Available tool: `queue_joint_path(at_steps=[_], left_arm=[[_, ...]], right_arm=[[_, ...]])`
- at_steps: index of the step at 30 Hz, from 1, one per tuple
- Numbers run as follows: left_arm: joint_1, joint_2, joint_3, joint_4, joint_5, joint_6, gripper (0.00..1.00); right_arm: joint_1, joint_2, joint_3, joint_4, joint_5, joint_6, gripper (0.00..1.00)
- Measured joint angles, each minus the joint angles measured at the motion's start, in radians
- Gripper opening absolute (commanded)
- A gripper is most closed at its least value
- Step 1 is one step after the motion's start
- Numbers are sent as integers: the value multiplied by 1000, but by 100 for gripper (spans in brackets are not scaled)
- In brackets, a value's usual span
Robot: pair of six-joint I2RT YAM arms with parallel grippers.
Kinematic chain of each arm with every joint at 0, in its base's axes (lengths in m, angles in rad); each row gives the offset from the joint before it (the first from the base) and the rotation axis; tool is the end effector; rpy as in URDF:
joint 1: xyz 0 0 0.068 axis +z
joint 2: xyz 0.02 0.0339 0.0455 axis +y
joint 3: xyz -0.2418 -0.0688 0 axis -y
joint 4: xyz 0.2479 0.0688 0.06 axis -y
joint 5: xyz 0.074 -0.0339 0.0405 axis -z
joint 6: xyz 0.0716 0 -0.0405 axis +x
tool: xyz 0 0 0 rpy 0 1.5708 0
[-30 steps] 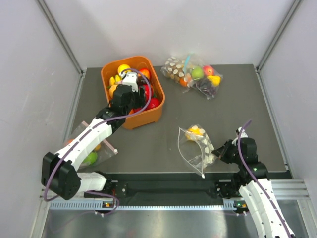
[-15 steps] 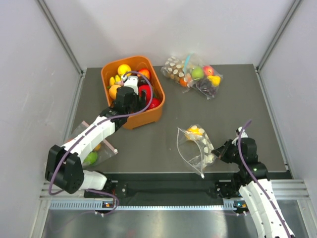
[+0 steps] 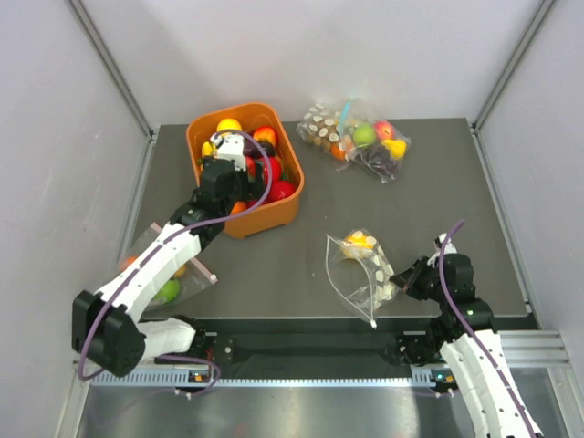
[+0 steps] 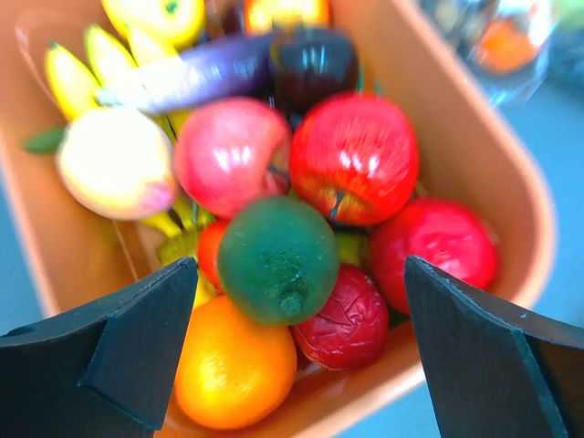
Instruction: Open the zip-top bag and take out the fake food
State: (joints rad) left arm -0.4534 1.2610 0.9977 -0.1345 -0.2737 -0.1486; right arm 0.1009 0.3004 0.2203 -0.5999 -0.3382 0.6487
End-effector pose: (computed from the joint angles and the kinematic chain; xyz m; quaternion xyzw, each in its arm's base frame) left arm 0.3079 -0.1285 0.2818 0.0506 0.8270 -0.0540 0.5573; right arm 0.1478 0.0388 0.1360 0.1708 0.8760 0.2968 0.3396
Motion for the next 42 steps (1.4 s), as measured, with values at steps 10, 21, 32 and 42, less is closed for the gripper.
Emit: queue_joint_path(at_steps=[10, 21, 32, 42], left_arm=[[-205, -207, 0, 11, 0, 22, 97], [-681, -117, -124, 111, 91, -94, 89], [-726, 29, -193, 237, 172, -237, 88], [-726, 224, -166, 277, 210, -248, 73]], right_arm=[[0, 0, 0, 0, 0, 0, 0], [0, 0, 0, 0, 0, 7, 0], [0, -3, 0, 0, 0, 7, 0], [0, -8, 0, -2, -4, 7, 0]])
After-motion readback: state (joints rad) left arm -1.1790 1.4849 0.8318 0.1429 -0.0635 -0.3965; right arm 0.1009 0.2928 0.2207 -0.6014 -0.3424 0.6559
